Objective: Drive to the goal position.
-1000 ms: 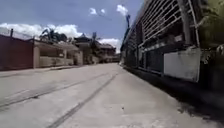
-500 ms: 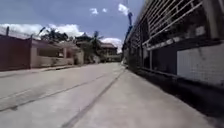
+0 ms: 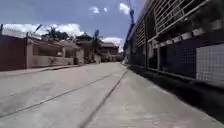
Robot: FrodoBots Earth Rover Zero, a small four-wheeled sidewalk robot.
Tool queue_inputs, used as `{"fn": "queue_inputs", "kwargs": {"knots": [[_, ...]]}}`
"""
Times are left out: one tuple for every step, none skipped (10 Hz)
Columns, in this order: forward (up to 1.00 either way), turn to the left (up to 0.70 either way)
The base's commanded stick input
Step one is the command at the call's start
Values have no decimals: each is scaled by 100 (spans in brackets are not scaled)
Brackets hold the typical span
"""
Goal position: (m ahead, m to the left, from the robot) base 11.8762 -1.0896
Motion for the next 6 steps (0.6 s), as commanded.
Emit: {"fn": "queue_inputs", "kwargs": {"knots": [[100,0],[100,0],[100,0],[100,0],[100,0],[100,0]]}}
